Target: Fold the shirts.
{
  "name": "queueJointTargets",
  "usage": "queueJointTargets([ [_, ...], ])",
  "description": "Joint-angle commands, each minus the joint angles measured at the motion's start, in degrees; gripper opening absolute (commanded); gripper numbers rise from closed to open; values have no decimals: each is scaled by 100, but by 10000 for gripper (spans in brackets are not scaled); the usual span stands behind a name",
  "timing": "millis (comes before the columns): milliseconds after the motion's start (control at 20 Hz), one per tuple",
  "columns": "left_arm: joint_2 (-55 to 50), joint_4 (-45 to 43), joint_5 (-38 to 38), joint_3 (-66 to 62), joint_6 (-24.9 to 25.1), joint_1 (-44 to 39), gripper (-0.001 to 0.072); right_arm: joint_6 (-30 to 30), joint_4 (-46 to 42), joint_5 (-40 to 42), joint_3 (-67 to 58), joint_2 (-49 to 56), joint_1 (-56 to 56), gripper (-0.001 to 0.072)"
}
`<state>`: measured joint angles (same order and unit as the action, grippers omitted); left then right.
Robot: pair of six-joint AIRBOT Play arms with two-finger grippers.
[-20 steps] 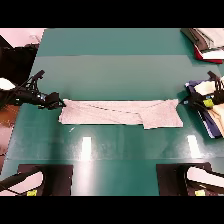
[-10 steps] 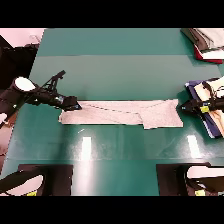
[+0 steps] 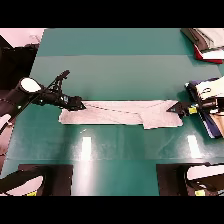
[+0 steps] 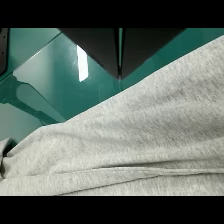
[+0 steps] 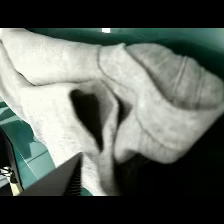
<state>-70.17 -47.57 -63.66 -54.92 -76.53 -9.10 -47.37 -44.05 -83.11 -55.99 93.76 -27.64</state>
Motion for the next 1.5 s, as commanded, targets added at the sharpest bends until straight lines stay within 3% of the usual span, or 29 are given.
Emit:
queueJointTargets([
  [0,-7,0,35,-7,-17,-9,21,157,243,-33,83,-79,122,121],
  [50,-11,0,35,-7,-33,-9,21,225,243,-15,83,-164,122,16],
  [200,-20,4,210,-9,-264,-92,20,105,216,46,-13,-551,120,14],
  [400,-289,2,929,-227,-262,-907,20,-798,125,-111,-732,-1115,151,12],
  [650,-2026,35,914,-1893,-275,-2096,20,-2013,-286,-916,-1897,-1620,527,12],
  [850,-3471,162,844,-3488,-332,-2804,20,-2732,-295,-1032,-2811,-1742,1340,12],
  [1150,-4354,125,813,-4513,-866,-2889,20,-3143,-533,-949,-4033,-1495,3049,12],
  [1450,-4369,-177,656,-4516,-859,-2826,21,-3377,-914,-1104,-5272,-754,4153,12],
])
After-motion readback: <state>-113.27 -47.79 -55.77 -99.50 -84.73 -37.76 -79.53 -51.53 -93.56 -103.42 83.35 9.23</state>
